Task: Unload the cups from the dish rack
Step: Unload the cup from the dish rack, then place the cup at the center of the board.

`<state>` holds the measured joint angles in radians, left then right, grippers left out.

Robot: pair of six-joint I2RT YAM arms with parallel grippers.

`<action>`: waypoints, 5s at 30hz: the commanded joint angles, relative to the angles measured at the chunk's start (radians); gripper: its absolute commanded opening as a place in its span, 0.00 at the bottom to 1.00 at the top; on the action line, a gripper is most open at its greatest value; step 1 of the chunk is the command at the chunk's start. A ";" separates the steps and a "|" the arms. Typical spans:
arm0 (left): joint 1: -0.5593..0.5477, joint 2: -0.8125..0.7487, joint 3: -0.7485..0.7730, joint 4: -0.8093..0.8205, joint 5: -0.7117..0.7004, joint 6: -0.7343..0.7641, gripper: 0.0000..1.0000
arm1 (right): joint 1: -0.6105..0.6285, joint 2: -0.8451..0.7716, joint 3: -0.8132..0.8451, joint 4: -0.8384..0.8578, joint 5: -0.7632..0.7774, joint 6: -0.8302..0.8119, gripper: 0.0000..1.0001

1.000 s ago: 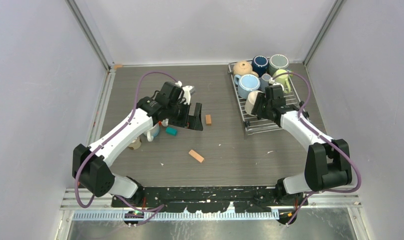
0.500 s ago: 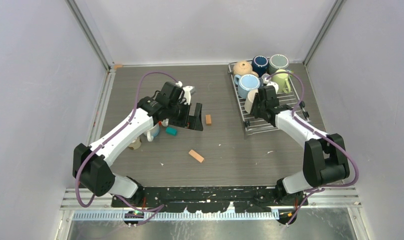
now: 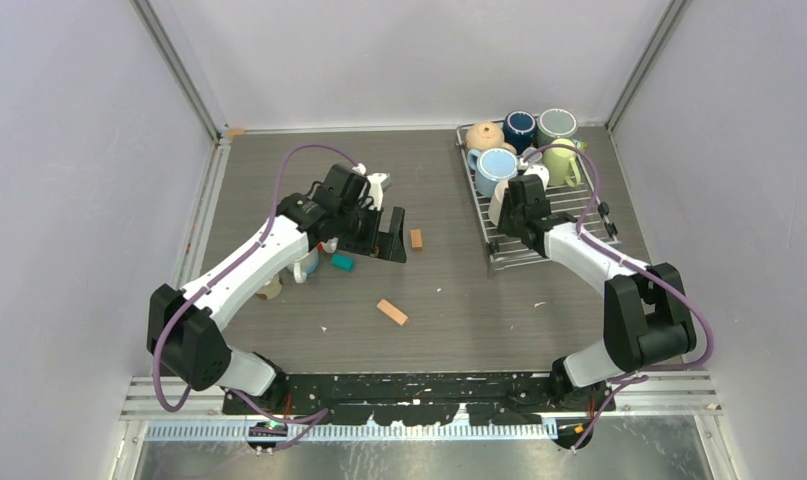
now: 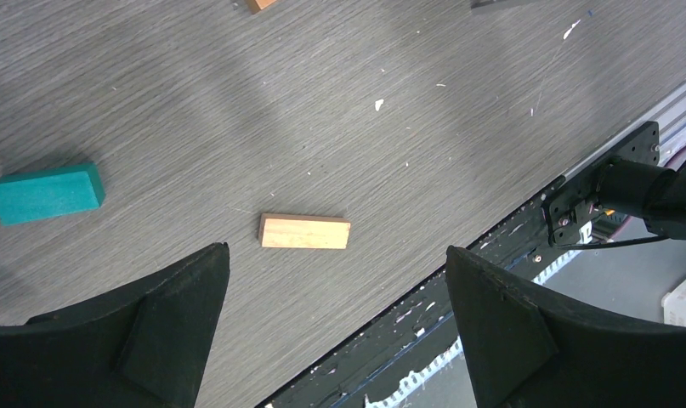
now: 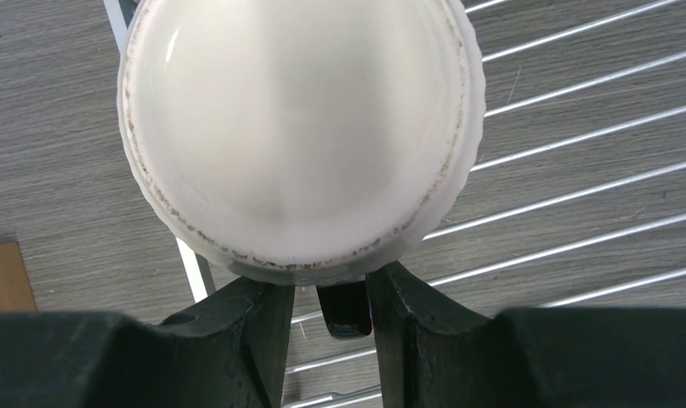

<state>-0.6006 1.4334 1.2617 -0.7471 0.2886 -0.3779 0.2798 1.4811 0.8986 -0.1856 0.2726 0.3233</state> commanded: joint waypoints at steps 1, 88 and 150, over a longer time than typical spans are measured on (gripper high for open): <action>-0.005 -0.004 -0.001 0.038 0.009 0.010 1.00 | 0.004 0.016 -0.002 0.046 0.046 -0.015 0.42; 0.212 -0.010 -0.019 0.827 0.410 -0.813 1.00 | 0.241 -0.169 0.336 0.067 -0.578 0.487 0.01; 0.232 0.036 0.012 1.189 0.503 -1.118 0.00 | 0.242 -0.193 0.214 0.238 -0.713 0.654 0.95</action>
<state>-0.3649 1.5249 1.1614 0.5289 0.7795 -1.6070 0.5201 1.3815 1.0775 0.2131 -0.5343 1.1225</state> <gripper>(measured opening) 0.123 0.870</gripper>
